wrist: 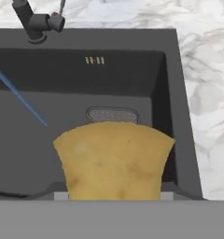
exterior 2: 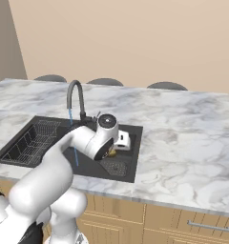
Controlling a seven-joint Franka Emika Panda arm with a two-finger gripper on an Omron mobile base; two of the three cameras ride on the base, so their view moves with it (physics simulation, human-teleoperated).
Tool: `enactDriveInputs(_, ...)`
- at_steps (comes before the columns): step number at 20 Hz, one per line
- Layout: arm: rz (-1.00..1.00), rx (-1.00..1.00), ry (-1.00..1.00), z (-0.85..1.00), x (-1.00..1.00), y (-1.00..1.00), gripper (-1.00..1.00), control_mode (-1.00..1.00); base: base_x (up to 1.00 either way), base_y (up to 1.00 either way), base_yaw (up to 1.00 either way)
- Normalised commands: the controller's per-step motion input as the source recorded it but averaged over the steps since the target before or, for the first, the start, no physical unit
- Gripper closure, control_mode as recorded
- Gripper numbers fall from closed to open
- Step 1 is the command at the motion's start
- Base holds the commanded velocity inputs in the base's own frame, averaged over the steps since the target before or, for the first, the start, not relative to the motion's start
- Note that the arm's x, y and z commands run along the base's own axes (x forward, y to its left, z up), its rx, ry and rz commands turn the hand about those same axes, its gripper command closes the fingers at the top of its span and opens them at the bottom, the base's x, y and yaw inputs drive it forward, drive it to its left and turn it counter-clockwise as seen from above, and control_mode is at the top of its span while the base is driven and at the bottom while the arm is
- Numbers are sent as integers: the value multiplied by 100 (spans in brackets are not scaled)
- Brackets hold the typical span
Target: Soak the sponge with water for a few seconds and then drop it inside the sink.
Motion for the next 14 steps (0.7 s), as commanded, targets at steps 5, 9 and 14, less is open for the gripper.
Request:
enactDriveInputs(5, 20, 0, -2, 0, 28, 19, 100, -100, 0, 0, 0)
enactDriveInputs(9, 25, 1, -8, 0, 33, 14, 100, -100, 0, 0, 0)
enactDriveInputs(14, 30, 2, -6, 0, 23, 13, 100, -100, 0, 0, 0)
